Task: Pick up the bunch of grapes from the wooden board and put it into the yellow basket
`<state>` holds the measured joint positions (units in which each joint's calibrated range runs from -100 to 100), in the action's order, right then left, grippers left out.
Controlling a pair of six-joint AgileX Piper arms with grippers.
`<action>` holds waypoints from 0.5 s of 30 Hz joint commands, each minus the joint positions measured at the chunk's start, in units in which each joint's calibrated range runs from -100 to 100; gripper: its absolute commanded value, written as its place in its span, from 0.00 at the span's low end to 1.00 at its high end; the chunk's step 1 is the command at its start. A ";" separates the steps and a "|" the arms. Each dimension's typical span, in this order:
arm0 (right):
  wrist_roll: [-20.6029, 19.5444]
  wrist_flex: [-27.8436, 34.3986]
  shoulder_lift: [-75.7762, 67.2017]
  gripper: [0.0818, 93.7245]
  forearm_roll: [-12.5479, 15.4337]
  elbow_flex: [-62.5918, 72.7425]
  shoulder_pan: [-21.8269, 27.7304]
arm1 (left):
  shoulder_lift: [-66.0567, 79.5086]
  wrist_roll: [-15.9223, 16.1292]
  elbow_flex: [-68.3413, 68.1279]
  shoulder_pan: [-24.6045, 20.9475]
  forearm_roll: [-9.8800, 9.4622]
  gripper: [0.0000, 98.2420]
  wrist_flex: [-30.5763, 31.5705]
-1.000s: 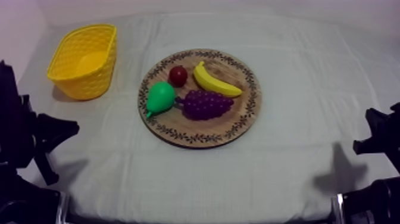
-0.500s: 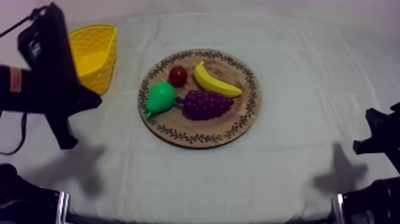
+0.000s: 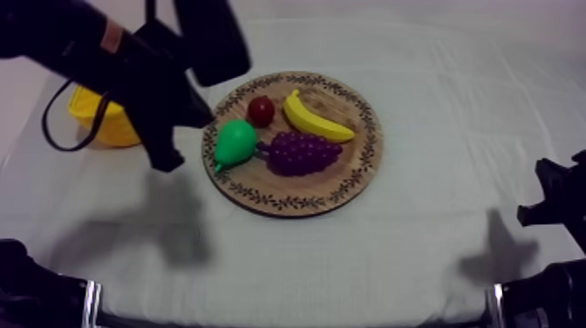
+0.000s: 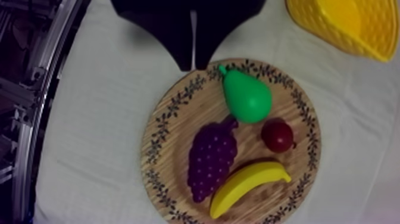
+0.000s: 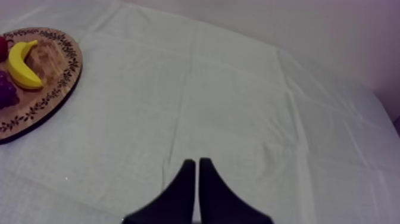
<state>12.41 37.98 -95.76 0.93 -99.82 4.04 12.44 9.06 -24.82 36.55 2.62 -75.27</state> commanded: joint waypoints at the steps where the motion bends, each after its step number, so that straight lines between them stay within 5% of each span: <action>1: -0.01 0.00 0.00 0.00 0.02 0.04 0.02 | -3.68 -0.32 7.43 1.49 -0.68 0.00 -2.29; 15: 0.02 0.00 0.00 0.00 0.02 0.04 0.02 | -20.33 -0.93 27.99 6.56 -3.62 0.00 -13.45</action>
<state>12.41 37.98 -95.76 0.93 -99.82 4.04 -6.17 8.10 0.76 43.09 -1.00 -88.04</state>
